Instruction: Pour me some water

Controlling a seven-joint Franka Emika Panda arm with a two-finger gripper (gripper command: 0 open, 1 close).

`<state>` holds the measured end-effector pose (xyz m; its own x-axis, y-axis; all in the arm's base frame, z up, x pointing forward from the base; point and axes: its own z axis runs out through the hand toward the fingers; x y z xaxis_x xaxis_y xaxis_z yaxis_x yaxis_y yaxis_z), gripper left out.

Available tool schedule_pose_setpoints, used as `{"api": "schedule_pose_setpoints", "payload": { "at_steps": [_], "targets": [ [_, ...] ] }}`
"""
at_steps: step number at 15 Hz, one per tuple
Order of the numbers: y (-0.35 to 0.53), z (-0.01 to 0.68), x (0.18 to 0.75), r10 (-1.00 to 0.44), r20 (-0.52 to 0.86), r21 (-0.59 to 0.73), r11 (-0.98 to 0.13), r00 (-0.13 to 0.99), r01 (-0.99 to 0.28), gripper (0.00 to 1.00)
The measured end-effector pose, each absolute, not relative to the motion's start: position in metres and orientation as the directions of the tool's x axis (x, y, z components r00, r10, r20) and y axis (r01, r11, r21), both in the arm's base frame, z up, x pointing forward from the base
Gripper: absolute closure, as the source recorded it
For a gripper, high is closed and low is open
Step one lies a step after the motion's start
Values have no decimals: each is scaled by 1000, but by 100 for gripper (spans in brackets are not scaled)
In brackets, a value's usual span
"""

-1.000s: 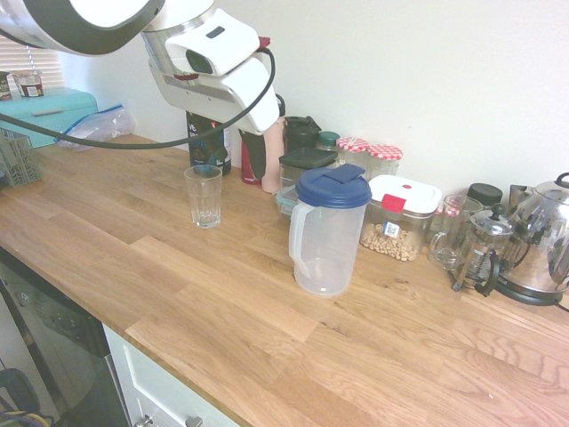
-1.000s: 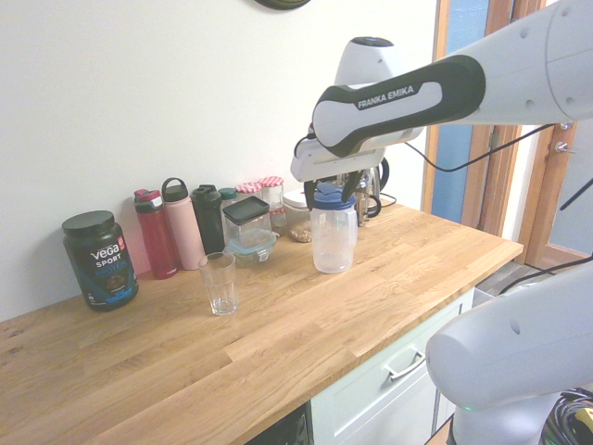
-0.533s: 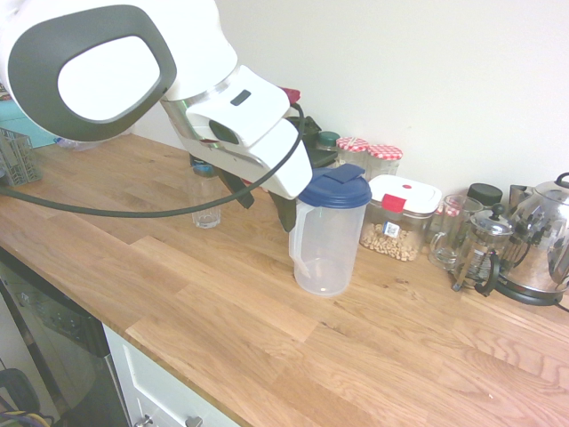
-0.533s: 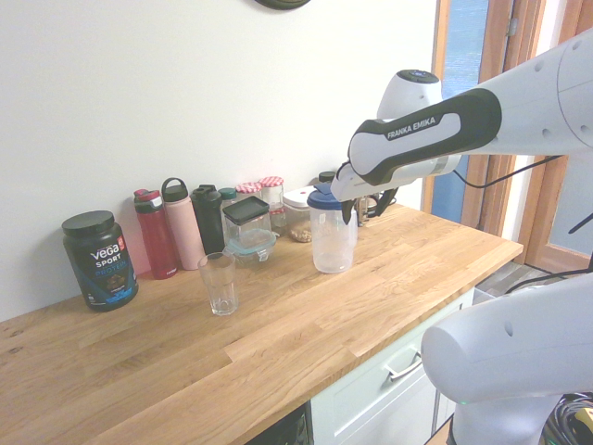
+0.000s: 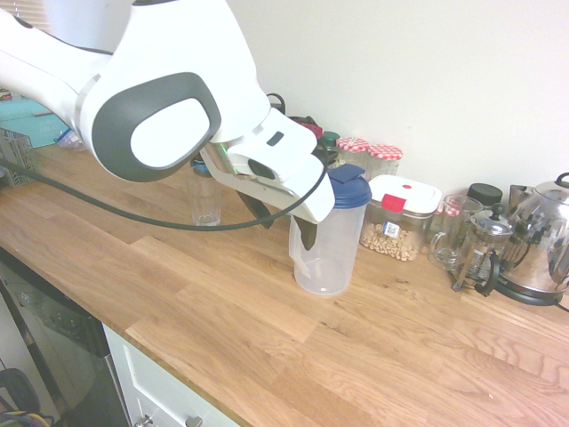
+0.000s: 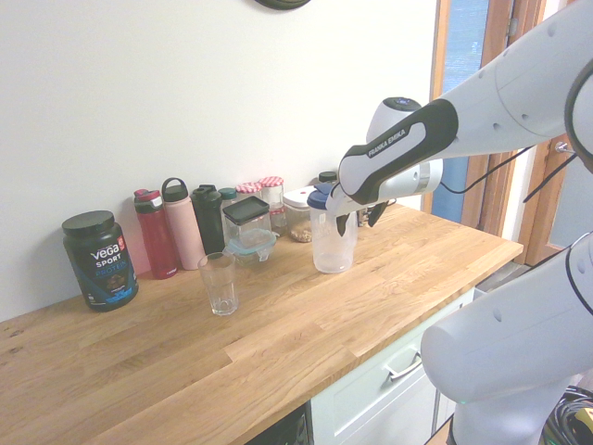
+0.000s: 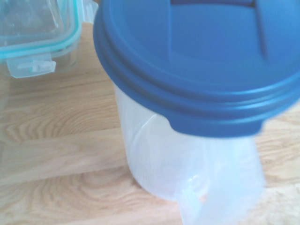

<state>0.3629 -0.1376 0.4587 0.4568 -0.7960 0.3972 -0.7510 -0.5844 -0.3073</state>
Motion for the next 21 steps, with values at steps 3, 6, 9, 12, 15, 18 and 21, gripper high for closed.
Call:
{"api": "schedule_pose_setpoints", "payload": {
  "at_steps": [3, 6, 9, 12, 15, 18, 21],
  "targets": [
    [-143, 462, 382, -791, 410, -312, -589, 454, -745, 100],
    [-148, 460, 399, -791, 405, -305, -590, 459, -747, 100],
    [-147, 453, 407, -788, 394, -292, -595, 473, -749, 100],
    [-146, 449, 410, -786, 395, -290, -598, 476, -747, 100],
    [-146, 448, 410, -786, 394, -289, -598, 477, -747, 100],
    [-146, 448, 410, -787, 394, -290, -597, 476, -748, 100],
    [-146, 448, 410, -787, 393, -289, -597, 476, -748, 100]
  ]
}}
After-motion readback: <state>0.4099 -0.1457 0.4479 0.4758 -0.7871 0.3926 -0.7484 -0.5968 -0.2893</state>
